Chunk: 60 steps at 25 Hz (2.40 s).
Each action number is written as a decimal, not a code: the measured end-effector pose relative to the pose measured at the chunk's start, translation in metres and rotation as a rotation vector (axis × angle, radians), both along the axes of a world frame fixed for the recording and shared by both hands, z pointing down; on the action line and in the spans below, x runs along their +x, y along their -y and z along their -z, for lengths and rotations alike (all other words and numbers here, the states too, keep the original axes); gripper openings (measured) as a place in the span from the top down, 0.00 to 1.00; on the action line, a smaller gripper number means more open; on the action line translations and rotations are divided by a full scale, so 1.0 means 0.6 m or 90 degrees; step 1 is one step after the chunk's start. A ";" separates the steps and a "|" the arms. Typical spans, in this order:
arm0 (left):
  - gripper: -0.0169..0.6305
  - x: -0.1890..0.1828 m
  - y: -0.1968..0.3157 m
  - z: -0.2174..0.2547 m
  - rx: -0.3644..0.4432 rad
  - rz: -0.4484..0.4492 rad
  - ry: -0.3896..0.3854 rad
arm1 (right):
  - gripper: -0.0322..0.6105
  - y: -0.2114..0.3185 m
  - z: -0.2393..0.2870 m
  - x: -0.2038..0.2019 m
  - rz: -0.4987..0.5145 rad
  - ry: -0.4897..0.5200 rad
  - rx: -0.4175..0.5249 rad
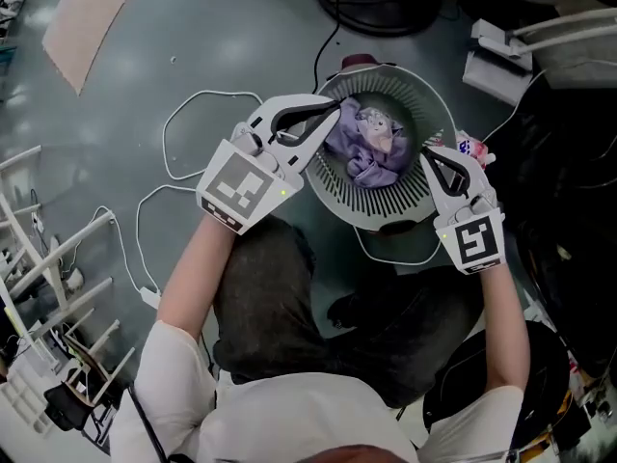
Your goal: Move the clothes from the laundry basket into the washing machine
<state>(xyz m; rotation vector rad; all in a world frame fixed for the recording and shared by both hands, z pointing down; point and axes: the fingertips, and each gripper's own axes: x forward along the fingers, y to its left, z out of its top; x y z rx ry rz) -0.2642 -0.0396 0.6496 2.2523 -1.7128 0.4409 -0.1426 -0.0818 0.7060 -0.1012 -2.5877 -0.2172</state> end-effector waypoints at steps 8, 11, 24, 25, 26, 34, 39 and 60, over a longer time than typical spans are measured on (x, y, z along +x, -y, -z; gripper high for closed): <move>0.96 0.000 -0.038 -0.045 -0.032 -0.005 -0.029 | 0.93 -0.025 -0.104 -0.017 0.095 -0.073 0.008; 0.96 -0.007 -0.043 -0.047 -0.026 0.006 -0.039 | 0.89 -0.044 -0.131 -0.031 0.148 -0.090 0.022; 0.96 0.017 -0.079 -0.070 -0.026 -0.027 -0.056 | 0.80 -0.092 -0.214 -0.057 0.242 -0.192 0.012; 0.96 0.017 -0.081 -0.070 -0.027 -0.028 -0.054 | 0.77 -0.096 -0.222 -0.054 0.252 -0.203 0.019; 0.96 0.018 -0.082 -0.069 -0.028 -0.029 -0.056 | 0.74 -0.098 -0.230 -0.051 0.264 -0.215 0.029; 0.96 0.016 -0.087 -0.085 -0.062 -0.022 -0.067 | 0.62 -0.087 -0.315 -0.053 0.317 -0.296 0.078; 0.96 0.018 -0.080 -0.085 -0.068 -0.013 -0.089 | 0.44 -0.091 -0.362 -0.053 0.373 -0.331 0.128; 0.96 0.019 -0.119 -0.075 -0.077 0.013 -0.082 | 0.18 -0.138 -0.531 -0.096 0.510 -0.432 0.154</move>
